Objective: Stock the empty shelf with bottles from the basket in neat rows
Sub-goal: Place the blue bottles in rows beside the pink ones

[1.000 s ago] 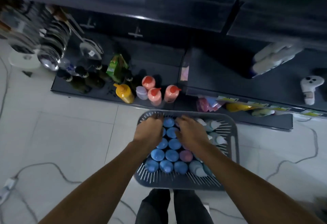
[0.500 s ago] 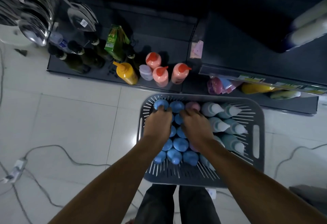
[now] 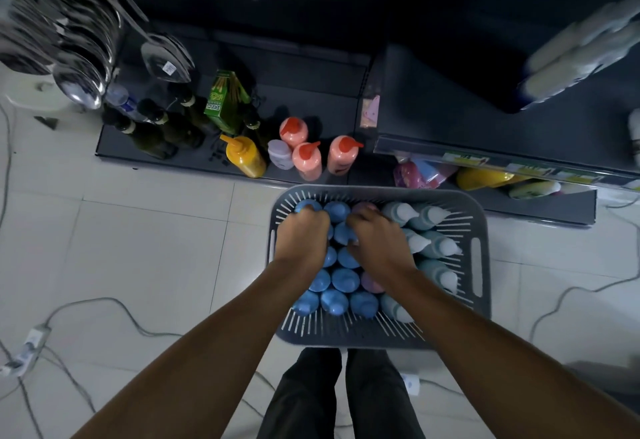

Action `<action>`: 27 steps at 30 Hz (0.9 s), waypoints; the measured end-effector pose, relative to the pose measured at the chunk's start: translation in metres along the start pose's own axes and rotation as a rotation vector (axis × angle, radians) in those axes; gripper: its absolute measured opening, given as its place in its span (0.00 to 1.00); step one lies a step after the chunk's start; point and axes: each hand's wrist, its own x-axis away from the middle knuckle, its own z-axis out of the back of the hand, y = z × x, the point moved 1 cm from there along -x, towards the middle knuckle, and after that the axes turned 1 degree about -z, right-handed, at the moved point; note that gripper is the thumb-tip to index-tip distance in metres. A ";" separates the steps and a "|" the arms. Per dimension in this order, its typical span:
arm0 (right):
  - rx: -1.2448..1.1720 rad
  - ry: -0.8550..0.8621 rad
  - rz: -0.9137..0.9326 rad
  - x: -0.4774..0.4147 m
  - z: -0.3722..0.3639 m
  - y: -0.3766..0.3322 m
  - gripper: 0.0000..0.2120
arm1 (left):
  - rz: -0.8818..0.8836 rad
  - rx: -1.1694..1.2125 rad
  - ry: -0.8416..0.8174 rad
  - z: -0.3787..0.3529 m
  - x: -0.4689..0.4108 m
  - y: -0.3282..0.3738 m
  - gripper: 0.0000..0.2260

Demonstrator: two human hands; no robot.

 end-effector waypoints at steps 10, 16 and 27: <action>-0.004 0.146 -0.035 0.037 0.082 -0.015 0.11 | -0.049 -0.116 0.085 0.093 0.041 0.026 0.08; 0.020 0.184 -0.021 0.067 0.151 -0.023 0.13 | -0.113 -0.144 0.163 0.158 0.079 0.041 0.13; 0.045 0.343 0.039 0.123 0.286 -0.019 0.11 | -0.276 -0.106 0.283 0.271 0.134 0.088 0.13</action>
